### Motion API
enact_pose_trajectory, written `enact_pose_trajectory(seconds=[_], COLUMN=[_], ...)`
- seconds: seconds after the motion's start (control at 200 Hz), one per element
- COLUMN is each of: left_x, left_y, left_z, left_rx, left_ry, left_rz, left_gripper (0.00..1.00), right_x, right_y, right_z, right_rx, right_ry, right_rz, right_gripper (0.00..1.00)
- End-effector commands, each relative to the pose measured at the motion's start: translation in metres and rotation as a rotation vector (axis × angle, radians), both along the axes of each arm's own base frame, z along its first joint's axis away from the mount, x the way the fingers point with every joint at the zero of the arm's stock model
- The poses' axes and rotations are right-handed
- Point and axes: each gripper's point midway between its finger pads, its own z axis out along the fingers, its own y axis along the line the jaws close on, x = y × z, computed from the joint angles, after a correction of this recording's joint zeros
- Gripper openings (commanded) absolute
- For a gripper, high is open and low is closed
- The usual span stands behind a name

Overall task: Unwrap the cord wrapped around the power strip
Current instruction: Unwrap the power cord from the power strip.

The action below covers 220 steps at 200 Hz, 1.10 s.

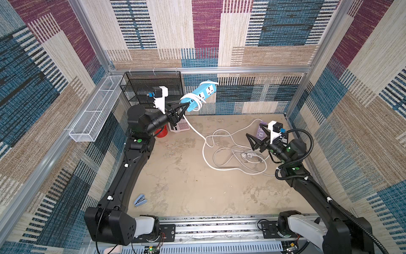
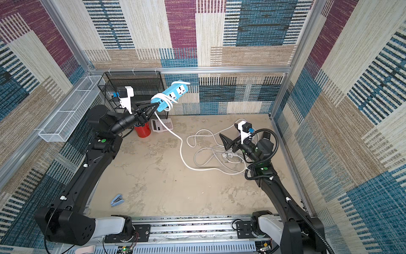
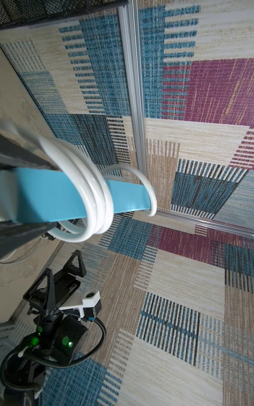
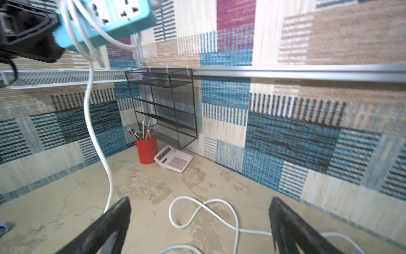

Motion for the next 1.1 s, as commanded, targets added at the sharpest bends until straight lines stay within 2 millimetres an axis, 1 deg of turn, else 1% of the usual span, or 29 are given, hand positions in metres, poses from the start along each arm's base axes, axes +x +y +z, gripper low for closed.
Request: enact_pose_trajectory(seconds=[0.0,0.085,0.195,0.371,0.471,0.531,0.571,0.711,0.801,0.891,1.012,1.042,1.097], left_x=[-0.009,-0.014,-0.021,-0.030,-0.036,-0.038,-0.040,-0.045,-0.047,-0.050,-0.050,-0.050,-0.051], left_y=[-0.010,-0.019,-0.029,-0.041,-0.046,-0.048,-0.049,-0.051,-0.051,-0.051,-0.051,-0.051,-0.051], left_z=[0.010,0.012,0.014,0.020,0.024,0.027,0.028,0.032,0.034,0.036,0.035,0.035,0.035], left_rx=[0.002,-0.003,-0.004,-0.020,-0.028,-0.032,-0.035,-0.045,-0.047,-0.049,-0.047,-0.049,-0.049], left_ry=[-0.040,-0.036,-0.030,-0.019,-0.020,-0.020,-0.021,-0.026,-0.032,-0.043,-0.044,-0.044,-0.044], left_rz=[-0.050,-0.082,-0.116,-0.159,-0.177,-0.185,-0.190,-0.210,-0.212,-0.212,-0.215,-0.216,-0.219], left_gripper=[0.00,0.00,0.00,0.00,0.00,0.00,0.00,0.00,0.00,0.00,0.00,0.00,0.00], right_x=[-0.009,-0.011,-0.013,-0.016,-0.016,-0.012,-0.009,0.000,0.007,0.010,0.011,0.011,0.013], right_y=[0.032,0.060,0.092,0.135,0.154,0.165,0.171,0.191,0.200,0.209,0.223,0.227,0.231], right_z=[0.010,0.023,0.031,0.030,0.028,0.024,0.025,0.022,0.017,0.011,0.006,0.004,0.002], right_rx=[-0.051,-0.060,-0.040,-0.010,0.000,0.005,0.007,0.021,0.037,0.057,0.067,0.066,0.068], right_ry=[-0.025,-0.054,-0.075,-0.109,-0.132,-0.127,-0.135,-0.135,-0.122,-0.104,-0.086,-0.080,-0.069], right_rz=[0.140,0.220,0.317,0.393,0.402,0.414,0.416,0.436,0.448,0.471,0.498,0.502,0.513], right_gripper=[0.98,0.98,0.98,0.98,0.98,0.98,0.99,1.00,0.99,0.96,0.87,0.83,0.70])
